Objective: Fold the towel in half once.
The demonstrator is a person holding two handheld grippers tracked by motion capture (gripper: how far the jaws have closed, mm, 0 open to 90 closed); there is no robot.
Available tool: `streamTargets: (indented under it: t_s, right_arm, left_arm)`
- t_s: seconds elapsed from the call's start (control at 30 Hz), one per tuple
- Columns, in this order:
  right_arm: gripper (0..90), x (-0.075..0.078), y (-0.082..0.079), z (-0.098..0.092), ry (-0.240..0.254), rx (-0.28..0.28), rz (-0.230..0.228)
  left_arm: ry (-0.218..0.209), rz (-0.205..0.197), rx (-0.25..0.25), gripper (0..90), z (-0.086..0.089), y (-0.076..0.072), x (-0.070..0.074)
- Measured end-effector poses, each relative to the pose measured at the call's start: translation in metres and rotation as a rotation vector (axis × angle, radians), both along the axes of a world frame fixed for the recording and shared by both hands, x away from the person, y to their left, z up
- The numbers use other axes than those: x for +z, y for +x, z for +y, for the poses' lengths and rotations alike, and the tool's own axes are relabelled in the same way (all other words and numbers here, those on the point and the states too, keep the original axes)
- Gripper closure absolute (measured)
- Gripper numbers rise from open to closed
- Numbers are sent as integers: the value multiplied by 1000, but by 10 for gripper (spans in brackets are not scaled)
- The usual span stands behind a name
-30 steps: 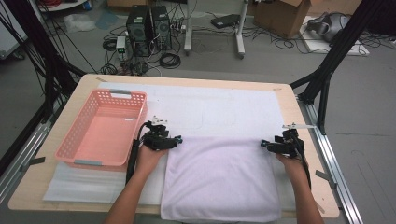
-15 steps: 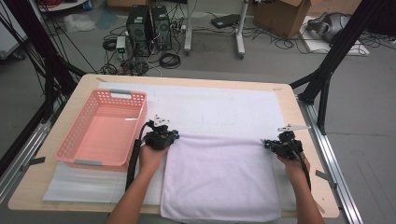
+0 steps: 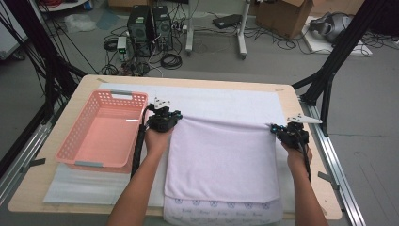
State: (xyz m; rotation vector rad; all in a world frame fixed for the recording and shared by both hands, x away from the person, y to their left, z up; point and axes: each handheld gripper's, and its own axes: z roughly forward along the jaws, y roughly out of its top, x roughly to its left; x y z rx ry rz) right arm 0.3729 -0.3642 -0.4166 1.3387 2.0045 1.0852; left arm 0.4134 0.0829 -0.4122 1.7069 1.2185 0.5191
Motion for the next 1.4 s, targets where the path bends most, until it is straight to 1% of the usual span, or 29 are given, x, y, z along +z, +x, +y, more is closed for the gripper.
streamTargets:
  t_s: [0.1, 0.13, 0.2, 0.3, 0.33, 0.37, 0.4, 0.47, 0.53, 0.6, 0.63, 0.67, 0.73, 0.77, 0.8, 0.83, 0.9, 0.93, 0.97, 1.0, 1.03, 1.07, 1.1, 1.13, 1.2, 1.23, 1.3, 1.33, 1.4]
  right_arm:
    - [875, 4, 11, 3, -13, 1, -10]
    - [875, 5, 16, 4, -13, -1, -9]
    - [875, 6, 23, 5, -10, -5, -9]
    - [875, 6, 34, 4, 2, -14, 0]
    - [875, 6, 37, 4, 6, -19, 1]
    - [875, 7, 41, 4, 7, -18, 7]
    - [875, 7, 43, 6, -1, -15, -5]
    - [875, 7, 49, 7, -1, -15, -2]
    - [875, 6, 56, 7, -2, -10, 2]
    - [875, 7, 60, 7, 8, -13, -7]
    - [875, 7, 63, 8, 10, -13, -4]
    - [875, 8, 66, 9, 7, -10, -9]
    - [875, 9, 71, 11, 4, -16, -3]
    - [875, 9, 75, 12, 5, -18, -1]
    - [875, 9, 77, 13, 5, -20, -11]
    - [875, 10, 79, 13, 11, -24, -6]
    - [875, 9, 82, 15, 12, -27, -4]
    - [874, 9, 83, 16, 6, -27, -1]
    - [872, 8, 84, 16, 5, -28, -1]
    - [853, 7, 84, 17, 11, -34, 8]
    - [808, 5, 84, 17, 21, -38, 16]
    - [732, 4, 84, 17, 29, -40, 33]
    - [699, 3, 84, 17, 28, -55, 50]
    - [691, 3, 83, 17, 34, -55, 58]
    - [663, 4, 78, 18, 38, -57, 52]
    - [652, 5, 76, 17, 41, -59, 48]
    - [643, 8, 72, 16, 49, -59, 50]
    - [636, 9, 69, 16, 48, -61, 45]
    - [610, 12, 63, 16, 61, -55, 47]
  left_arm:
    - [20, -6, 8, 851, -1, 10, 0]
    - [21, -17, 10, 851, -1, 14, 0]
    - [23, -7, 8, 851, -1, 21, 3]
    - [8, -12, 15, 850, 0, 30, 5]
    - [5, 2, 19, 849, 0, 34, 5]
    - [13, 11, 19, 850, 0, 37, 4]
    - [17, 6, 24, 850, 1, 40, 3]
    - [17, 13, 24, 850, 1, 45, 4]
    - [16, -6, 28, 850, 2, 48, 5]
    - [16, -4, 25, 850, 4, 53, 7]
    - [12, -5, 29, 849, 4, 55, 8]
    - [19, -5, 30, 849, 4, 57, 10]
    - [22, -9, 32, 849, 5, 62, 11]
    - [14, -19, 38, 849, 6, 63, 12]
    - [9, -19, 41, 849, 6, 64, 11]
    - [14, -14, 39, 849, 7, 65, 10]
    - [21, -12, 26, 846, 7, 66, 7]
    - [20, -10, 21, 841, 8, 66, 6]
    - [12, 2, 14, 830, 7, 66, 4]
    - [-3, 12, 4, 789, 8, 66, 3]
    - [-19, 23, 2, 737, 8, 65, 2]
    - [-39, 37, 2, 680, 8, 64, 1]
    - [-50, 57, 2, 586, 8, 64, 1]
    - [-52, 65, -5, 548, 8, 63, 2]
    - [-38, 70, -26, 533, 6, 59, 5]
    - [-39, 67, -33, 514, 5, 57, 7]
    - [-56, 36, -32, 502, 4, 50, 9]
    - [-63, 31, -35, 502, 3, 48, 9]
    - [-62, 38, -52, 465, 1, 39, 8]
